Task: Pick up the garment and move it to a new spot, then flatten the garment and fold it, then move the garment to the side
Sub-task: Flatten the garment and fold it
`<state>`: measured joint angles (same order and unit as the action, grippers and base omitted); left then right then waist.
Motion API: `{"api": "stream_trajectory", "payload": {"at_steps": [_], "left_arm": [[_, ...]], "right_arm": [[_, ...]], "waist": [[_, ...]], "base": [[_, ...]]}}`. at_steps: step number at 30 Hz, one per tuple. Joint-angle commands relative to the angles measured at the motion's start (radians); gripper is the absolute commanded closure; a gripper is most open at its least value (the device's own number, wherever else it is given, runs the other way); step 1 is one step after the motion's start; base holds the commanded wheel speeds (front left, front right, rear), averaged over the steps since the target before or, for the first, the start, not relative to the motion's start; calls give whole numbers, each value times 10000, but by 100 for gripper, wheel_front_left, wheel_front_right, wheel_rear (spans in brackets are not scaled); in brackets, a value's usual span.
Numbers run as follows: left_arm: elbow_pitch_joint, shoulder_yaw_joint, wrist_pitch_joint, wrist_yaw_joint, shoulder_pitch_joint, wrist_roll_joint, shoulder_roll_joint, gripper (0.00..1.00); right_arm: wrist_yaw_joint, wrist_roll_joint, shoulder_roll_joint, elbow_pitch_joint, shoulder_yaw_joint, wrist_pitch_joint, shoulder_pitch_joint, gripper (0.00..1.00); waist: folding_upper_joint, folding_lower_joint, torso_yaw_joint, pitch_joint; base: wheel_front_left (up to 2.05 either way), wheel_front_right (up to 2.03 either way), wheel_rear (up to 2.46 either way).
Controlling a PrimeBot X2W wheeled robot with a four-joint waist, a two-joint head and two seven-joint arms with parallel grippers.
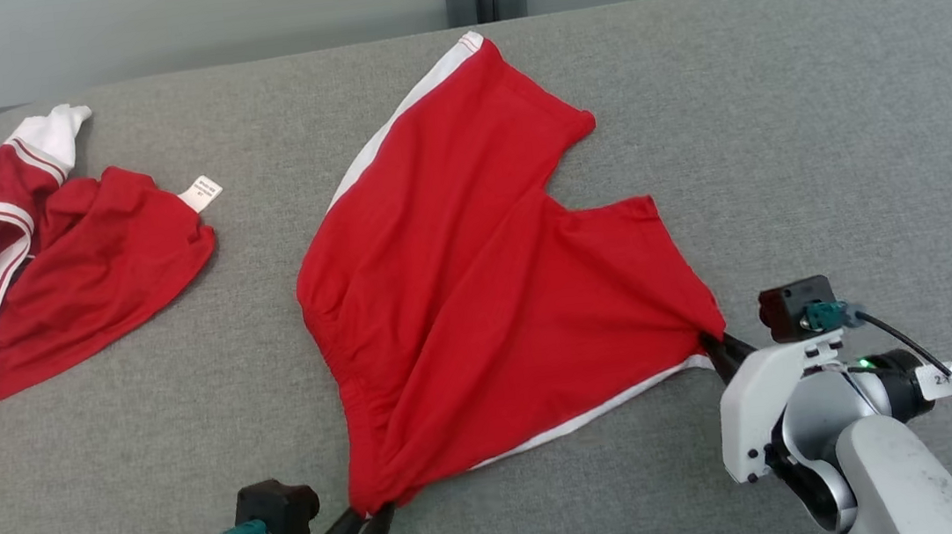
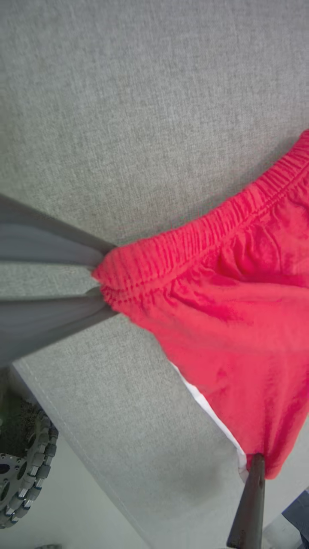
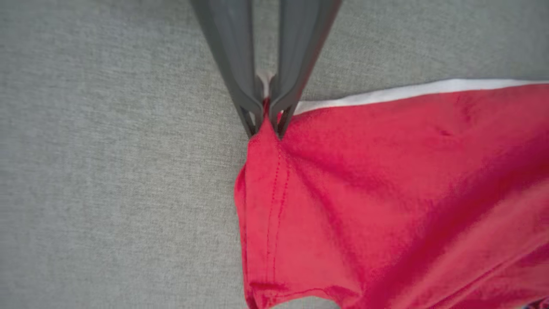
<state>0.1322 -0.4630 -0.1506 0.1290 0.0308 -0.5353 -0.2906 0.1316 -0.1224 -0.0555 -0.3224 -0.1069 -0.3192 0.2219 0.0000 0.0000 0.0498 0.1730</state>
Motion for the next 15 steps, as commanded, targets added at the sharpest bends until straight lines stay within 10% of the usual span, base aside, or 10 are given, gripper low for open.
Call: {"api": "stream_trajectory", "payload": {"at_steps": [1, 15], "left_arm": [[-269, -68, -95, 30, -265, -163, -133, 100], [-3575, 39, -1191, -358, -2910, -1840, -1025, 100]], "right_arm": [[-18, -333, -15, 301, 108, 47, -328, 100], [-18, -2861, -446, 5319, 1389, -1550, -4330, 100]], "waist": [[0, 0, -95, -449], [0, 0, -477, -1636]], "base": [[0, 0, 0], [0, 0, 0]]}}
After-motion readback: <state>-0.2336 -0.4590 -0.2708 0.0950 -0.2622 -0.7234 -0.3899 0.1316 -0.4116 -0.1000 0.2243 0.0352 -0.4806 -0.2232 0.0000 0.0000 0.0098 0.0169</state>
